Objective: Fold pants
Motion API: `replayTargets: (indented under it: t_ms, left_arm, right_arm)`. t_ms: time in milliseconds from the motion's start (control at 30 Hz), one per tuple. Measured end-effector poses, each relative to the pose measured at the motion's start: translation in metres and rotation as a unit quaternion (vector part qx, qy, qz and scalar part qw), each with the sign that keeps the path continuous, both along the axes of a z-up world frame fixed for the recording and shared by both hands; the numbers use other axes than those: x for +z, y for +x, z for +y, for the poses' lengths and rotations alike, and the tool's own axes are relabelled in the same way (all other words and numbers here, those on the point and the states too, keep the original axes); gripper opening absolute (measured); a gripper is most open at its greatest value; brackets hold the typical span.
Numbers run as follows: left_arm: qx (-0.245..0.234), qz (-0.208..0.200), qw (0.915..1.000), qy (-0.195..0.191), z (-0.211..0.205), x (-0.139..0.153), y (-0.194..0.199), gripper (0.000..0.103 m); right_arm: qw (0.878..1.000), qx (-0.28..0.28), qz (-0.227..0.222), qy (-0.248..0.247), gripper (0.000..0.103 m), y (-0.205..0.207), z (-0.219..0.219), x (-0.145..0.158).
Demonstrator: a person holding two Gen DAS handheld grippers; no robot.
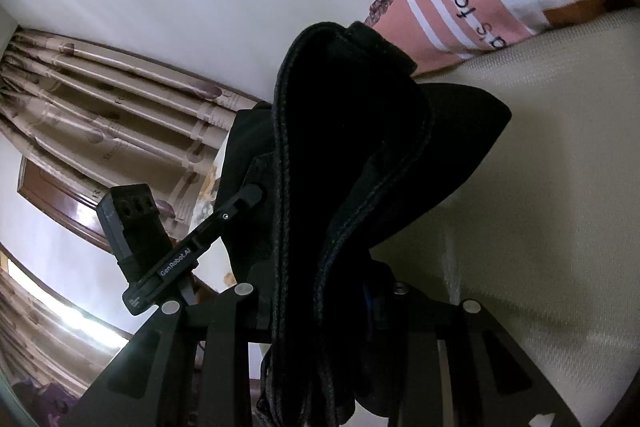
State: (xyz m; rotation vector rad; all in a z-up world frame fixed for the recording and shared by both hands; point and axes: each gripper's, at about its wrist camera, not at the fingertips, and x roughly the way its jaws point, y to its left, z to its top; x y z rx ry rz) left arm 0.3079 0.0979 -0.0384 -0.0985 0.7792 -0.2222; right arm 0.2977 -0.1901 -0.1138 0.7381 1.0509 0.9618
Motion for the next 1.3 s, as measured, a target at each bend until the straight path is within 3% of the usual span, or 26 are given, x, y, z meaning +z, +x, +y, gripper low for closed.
replayTargets:
  t_ms: [867,967,1167,1300]
  left_arm:
    - [0.018,0.03,0.9994,0.003,0.028,-0.057,0.05,0.023]
    - [0.022,0.029,0.9993,0.005,0.031,-0.064,0.05,0.027]
    - [0.035,0.022,0.9991,0.007,0.039,-0.077,0.05,0.044]
    - [0.061,0.016,0.998,0.003,0.049,-0.086,0.045,0.055]
  right_arm:
    - [0.999,-0.007,0.017,-0.029,0.028,0.055,0.033,-0.02]
    - [0.999,-0.009,0.023,-0.034,0.028,0.056,0.035,-0.023]
    - [0.997,-0.031,0.031,-0.056,0.031,0.052,0.037,-0.033]
    - [0.995,-0.053,0.011,-0.083,0.033,0.047,0.038,-0.035]
